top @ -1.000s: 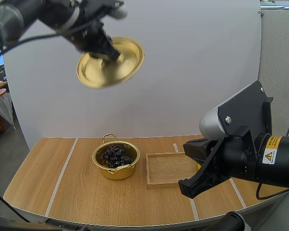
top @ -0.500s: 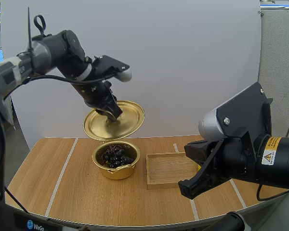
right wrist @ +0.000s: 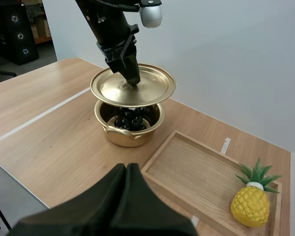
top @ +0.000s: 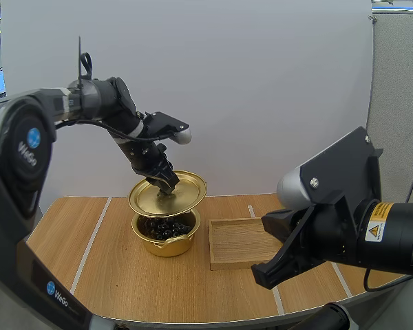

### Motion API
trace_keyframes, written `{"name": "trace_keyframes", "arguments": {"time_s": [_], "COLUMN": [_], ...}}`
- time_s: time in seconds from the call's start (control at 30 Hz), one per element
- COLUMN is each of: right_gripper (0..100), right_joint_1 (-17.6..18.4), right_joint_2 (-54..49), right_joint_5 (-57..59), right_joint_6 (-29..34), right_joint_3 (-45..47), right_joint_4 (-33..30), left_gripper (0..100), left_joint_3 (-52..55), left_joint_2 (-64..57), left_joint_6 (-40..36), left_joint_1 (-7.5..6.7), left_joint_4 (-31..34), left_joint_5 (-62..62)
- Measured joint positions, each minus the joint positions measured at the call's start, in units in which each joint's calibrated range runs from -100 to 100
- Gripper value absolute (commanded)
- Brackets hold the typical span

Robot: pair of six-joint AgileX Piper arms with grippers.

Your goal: Open the pot, put the grape inside, and close it

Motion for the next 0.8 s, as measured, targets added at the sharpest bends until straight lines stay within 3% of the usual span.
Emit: {"name": "trace_keyframes", "arguments": {"time_s": [0.37,0.8], "right_gripper": [0,0], "right_joint_1": [0.00,0.00], "right_joint_2": [0.00,0.00], "right_joint_5": [0.00,0.00], "right_joint_6": [0.00,0.00], "right_joint_3": [0.44,0.44], "right_joint_4": [0.00,0.00], "left_gripper": [0,0], "left_joint_3": [0.00,0.12], "left_joint_2": [7.98,9.04], "left_joint_6": [1.21,1.23], "left_joint_1": [0.00,0.00], "left_joint_4": [0.00,0.73], "left_joint_5": [-3.71,-5.07]}}
